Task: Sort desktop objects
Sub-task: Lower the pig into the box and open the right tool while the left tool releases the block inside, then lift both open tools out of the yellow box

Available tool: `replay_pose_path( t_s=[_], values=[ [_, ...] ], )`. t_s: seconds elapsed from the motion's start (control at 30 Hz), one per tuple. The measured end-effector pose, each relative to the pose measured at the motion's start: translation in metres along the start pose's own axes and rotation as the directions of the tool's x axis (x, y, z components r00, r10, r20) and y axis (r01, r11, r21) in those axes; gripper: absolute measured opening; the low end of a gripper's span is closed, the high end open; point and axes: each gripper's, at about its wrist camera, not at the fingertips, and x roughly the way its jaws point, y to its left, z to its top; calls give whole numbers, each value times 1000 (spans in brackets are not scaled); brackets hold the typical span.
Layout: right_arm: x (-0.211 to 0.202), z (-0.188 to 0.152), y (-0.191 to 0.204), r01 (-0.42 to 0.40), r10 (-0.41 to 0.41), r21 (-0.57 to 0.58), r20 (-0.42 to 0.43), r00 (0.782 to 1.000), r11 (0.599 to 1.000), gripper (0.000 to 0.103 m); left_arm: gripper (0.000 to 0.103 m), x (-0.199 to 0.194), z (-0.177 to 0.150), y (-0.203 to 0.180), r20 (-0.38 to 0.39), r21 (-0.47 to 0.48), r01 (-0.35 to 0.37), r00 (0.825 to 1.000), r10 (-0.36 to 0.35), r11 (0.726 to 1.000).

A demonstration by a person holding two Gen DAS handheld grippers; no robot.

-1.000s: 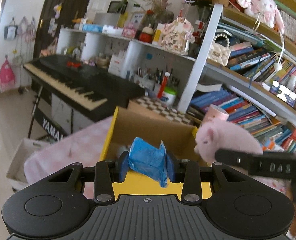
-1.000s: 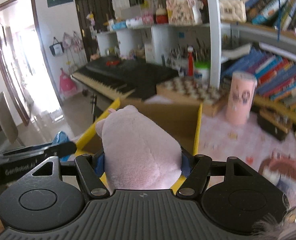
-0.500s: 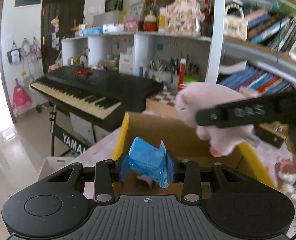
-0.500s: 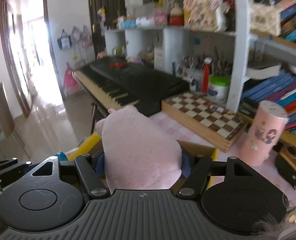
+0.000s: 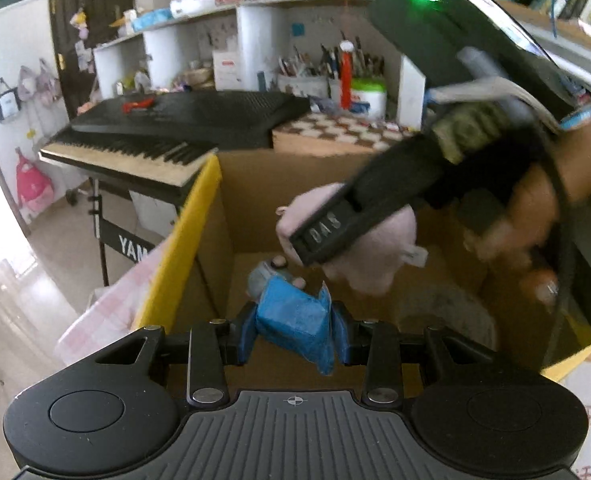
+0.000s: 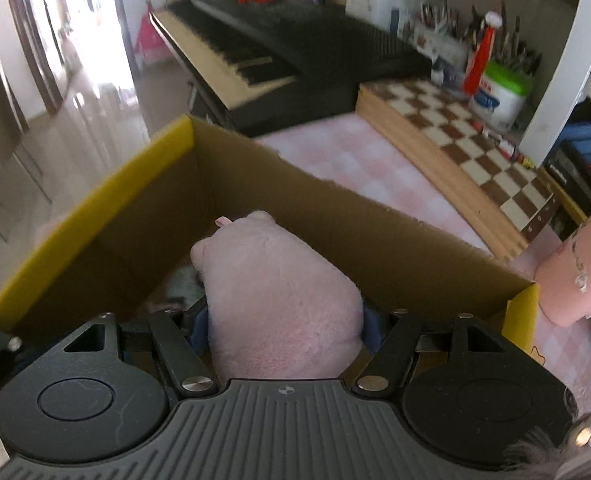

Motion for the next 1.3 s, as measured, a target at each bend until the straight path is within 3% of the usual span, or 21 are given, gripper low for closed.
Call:
replay_pose_path(
  t_s=[0.27, 0.33, 0.4, 0.53, 0.67, 0.83, 1.03, 1.3],
  values=[
    [23, -1, -9, 22, -21, 9, -71, 997, 1000, 71, 38, 5, -3, -4, -17, -10, 11, 1000, -11, 1000],
    [23, -2, -12, 30, -29, 17, -70, 997, 999, 76, 43, 4, -3, -4, -15, -16, 8, 1000, -8, 1000],
    [17, -2, -13, 41, -40, 25, -35, 999, 999, 88, 53, 0, -2, -4, 0, -23, 9, 1000, -9, 1000],
    [-5, 0, -14, 25, -26, 32, 32, 999, 999, 91, 68, -12, 1, -3, 54, -45, 13, 998, -11, 999],
    [-37, -1, -14, 18, -24, 49, 124, 992, 999, 93, 73, -29, 6, 1, 106, -57, 18, 994, -12, 998],
    [-82, -9, -18, 13, -35, 97, 233, 972, 995, 94, 80, -56, 9, 12, 158, -72, 37, 987, -25, 997],
    [-136, -33, -23, 31, -82, 148, 352, 932, 989, 94, 82, -91, 10, 29, 231, -108, 38, 973, -12, 993],
    [-185, -83, -17, 83, -188, 253, 427, 884, 964, 94, 88, -120, 0, 43, 288, -135, 56, 957, -15, 989]
  ],
)
